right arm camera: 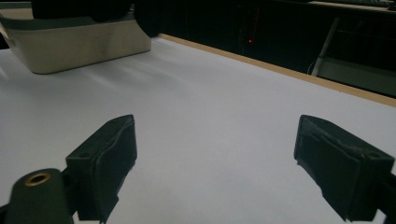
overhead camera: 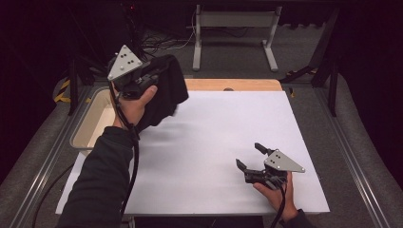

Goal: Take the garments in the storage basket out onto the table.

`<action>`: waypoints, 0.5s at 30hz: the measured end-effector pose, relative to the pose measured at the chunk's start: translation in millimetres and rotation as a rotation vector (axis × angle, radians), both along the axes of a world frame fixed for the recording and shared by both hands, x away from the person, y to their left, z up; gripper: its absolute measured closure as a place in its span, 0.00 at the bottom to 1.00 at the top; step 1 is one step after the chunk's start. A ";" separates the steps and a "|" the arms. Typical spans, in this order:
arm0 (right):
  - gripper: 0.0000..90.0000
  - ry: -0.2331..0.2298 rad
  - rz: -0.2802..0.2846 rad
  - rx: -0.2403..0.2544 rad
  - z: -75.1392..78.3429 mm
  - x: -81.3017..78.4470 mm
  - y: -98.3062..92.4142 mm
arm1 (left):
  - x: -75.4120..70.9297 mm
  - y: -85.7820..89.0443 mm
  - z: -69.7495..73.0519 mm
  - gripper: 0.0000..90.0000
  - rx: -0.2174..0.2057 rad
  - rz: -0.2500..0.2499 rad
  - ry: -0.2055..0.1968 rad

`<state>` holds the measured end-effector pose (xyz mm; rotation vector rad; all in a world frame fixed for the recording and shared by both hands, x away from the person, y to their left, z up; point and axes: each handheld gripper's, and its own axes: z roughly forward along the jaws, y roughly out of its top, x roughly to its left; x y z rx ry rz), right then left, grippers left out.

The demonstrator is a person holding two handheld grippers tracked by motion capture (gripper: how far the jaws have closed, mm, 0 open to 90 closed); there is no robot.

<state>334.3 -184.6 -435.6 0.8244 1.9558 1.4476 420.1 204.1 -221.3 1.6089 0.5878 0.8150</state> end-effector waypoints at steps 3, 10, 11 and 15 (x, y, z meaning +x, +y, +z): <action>0.16 -0.001 -0.006 0.004 0.1 0.0 -1.9 | 0.3 -20.8 -0.1 0.95 0.014 -0.055 -0.004; 0.16 0.001 -0.020 0.010 0.5 -1.0 -6.8 | 5.7 -56.3 -11.2 0.95 0.019 -0.147 0.023; 0.16 0.000 -0.030 0.012 0.7 -1.6 -8.8 | 8.2 -69.5 -16.4 0.95 0.036 -0.175 0.030; 0.16 0.005 -0.038 0.017 0.2 -2.3 -11.4 | 13.5 -85.5 -22.3 0.95 0.063 -0.199 0.041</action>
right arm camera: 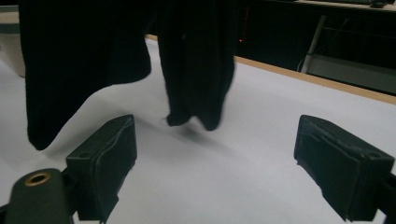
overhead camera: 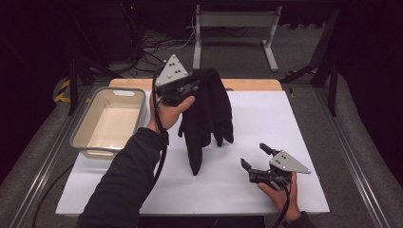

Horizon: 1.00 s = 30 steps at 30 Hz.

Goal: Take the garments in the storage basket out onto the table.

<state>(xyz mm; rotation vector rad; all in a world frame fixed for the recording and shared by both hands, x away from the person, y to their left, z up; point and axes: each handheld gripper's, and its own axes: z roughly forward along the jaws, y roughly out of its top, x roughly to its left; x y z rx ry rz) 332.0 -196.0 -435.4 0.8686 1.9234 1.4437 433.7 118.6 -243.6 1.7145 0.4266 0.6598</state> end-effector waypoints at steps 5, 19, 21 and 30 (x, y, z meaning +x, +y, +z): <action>0.16 0.004 -0.014 0.001 -1.0 -0.3 -4.5 | 16.1 -14.6 1.2 0.94 0.013 -0.006 0.005; 0.16 0.022 -0.036 -0.008 -4.5 -2.7 -11.1 | 21.3 -12.0 -37.5 0.94 0.060 -0.033 0.060; 0.16 0.019 -0.039 -0.006 -4.0 -5.1 -13.5 | 12.6 -8.4 -46.4 0.93 0.052 -0.063 0.075; 0.17 0.023 -0.060 -0.010 -3.2 -9.3 -16.7 | -33.4 6.6 -74.0 0.90 0.089 -0.127 0.053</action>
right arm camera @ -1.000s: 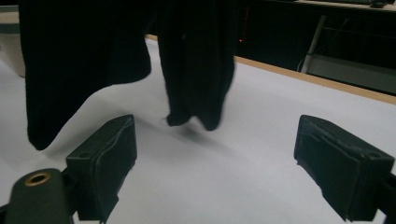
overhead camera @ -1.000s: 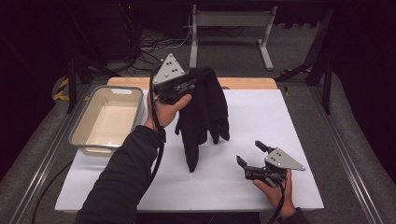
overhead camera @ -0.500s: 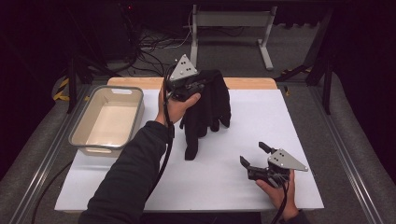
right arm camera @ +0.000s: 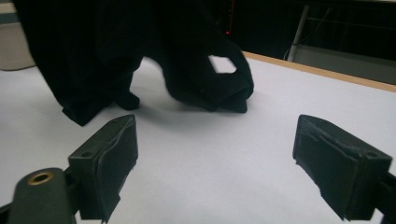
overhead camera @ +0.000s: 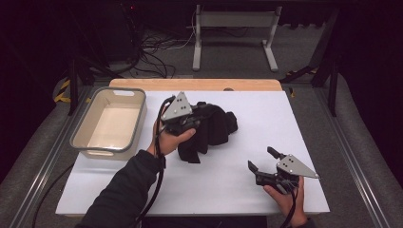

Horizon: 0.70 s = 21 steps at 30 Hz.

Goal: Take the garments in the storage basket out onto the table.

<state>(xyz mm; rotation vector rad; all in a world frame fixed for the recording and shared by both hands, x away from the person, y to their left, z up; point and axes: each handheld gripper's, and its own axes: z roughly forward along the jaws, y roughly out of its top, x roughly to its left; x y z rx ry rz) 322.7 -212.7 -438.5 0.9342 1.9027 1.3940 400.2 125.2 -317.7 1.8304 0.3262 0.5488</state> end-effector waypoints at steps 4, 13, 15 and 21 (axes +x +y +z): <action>0.17 0.007 -0.002 0.004 -0.2 2.2 -0.8 | -22.1 12.1 -18.7 0.88 0.024 -0.026 0.016; 0.20 0.014 0.007 -0.016 0.7 5.3 3.5 | -62.4 30.3 -58.2 0.82 0.105 -0.089 0.052; 0.20 0.016 0.021 -0.025 1.2 7.1 5.8 | -72.4 33.9 -68.3 0.81 0.129 -0.095 0.064; 0.30 0.066 0.078 -0.045 7.4 34.4 19.0 | -98.6 44.0 -91.6 0.73 0.196 -0.116 0.098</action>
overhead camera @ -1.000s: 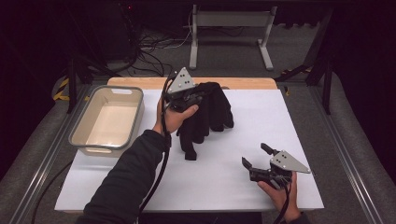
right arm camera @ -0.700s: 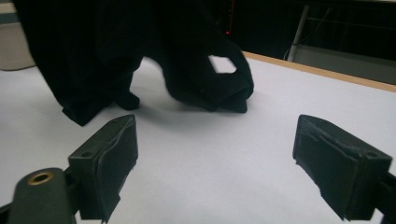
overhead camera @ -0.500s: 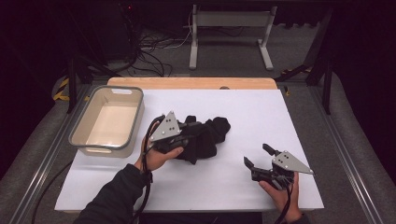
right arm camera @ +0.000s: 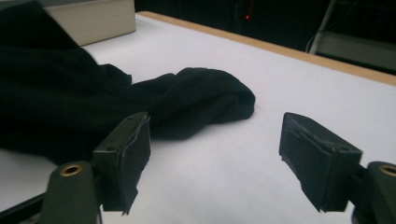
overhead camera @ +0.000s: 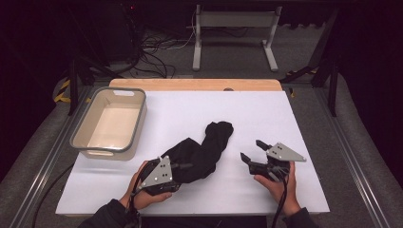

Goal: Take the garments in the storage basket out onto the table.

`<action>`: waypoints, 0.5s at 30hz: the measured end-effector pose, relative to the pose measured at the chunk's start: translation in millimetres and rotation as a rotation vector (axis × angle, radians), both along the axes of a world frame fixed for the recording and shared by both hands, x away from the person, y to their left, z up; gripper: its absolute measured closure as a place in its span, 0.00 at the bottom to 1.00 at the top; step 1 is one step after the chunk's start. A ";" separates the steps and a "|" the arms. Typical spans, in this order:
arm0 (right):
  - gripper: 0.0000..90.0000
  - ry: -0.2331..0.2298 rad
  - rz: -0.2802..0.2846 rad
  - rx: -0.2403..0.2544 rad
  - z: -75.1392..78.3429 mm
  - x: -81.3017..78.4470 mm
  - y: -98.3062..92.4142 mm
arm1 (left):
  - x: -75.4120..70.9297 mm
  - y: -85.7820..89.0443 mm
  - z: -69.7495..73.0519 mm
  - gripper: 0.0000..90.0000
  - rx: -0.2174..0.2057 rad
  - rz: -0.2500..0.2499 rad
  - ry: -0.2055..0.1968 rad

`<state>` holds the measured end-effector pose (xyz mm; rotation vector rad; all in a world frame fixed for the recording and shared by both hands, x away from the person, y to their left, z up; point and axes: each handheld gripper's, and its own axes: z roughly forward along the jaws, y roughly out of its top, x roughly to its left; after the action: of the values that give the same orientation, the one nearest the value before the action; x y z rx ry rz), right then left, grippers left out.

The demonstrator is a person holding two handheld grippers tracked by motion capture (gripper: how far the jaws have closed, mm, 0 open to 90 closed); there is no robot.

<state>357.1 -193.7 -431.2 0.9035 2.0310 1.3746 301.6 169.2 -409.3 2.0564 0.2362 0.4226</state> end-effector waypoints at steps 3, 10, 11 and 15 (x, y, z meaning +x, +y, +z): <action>0.32 0.043 0.020 -0.011 1.1 14.9 7.9 | -6.4 6.4 -11.5 0.74 0.031 -0.002 0.047; 0.34 0.136 0.036 -0.064 -3.3 63.4 43.0 | -4.8 18.2 -38.7 0.87 0.121 0.032 0.151; 0.34 0.139 0.039 -0.051 -4.6 68.9 47.1 | -3.5 19.5 -41.1 0.87 0.126 0.040 0.156; 0.40 0.188 0.059 -0.083 -12.8 90.4 66.9 | 2.0 22.1 -48.2 0.88 0.134 0.054 0.180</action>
<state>447.5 -126.8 -443.9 0.9756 2.2542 1.2664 303.7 191.4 -457.5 2.2265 0.3811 0.2923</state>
